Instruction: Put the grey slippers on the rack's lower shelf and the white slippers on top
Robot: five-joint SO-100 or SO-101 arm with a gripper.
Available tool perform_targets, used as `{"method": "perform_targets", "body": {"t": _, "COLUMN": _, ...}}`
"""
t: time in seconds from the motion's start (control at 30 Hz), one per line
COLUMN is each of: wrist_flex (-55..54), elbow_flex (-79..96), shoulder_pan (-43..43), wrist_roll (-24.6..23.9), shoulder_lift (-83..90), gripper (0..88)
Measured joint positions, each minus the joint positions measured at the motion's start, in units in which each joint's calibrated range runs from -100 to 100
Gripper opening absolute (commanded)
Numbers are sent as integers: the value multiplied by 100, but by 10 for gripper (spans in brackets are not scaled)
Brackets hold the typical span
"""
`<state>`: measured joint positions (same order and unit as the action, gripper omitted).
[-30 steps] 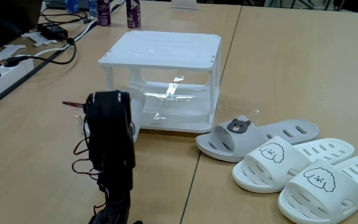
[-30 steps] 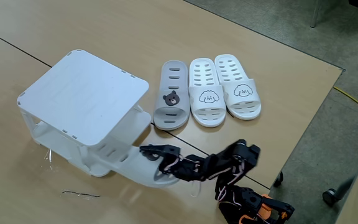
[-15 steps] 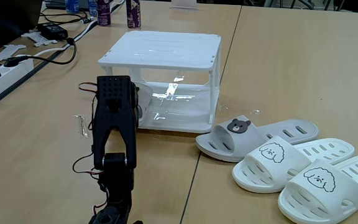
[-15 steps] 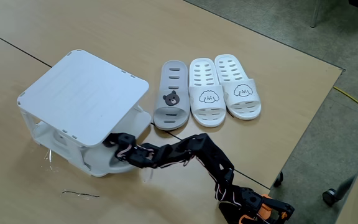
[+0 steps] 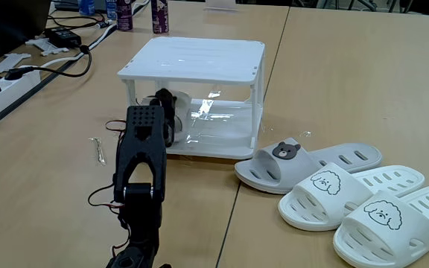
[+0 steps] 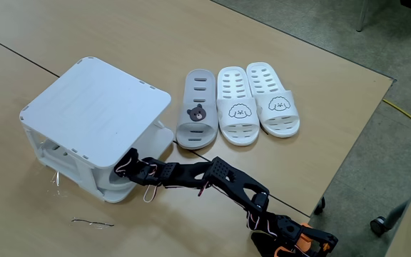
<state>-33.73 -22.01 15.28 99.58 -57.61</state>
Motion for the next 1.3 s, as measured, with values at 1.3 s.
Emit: {"method": "perform_targets", "body": {"t": 1.3, "wrist_flex": -2807, "elbow_flex": 11851, "shoulder_pan": -210, "wrist_roll": 0, "shoulder_lift": 6994, "gripper": 6}}
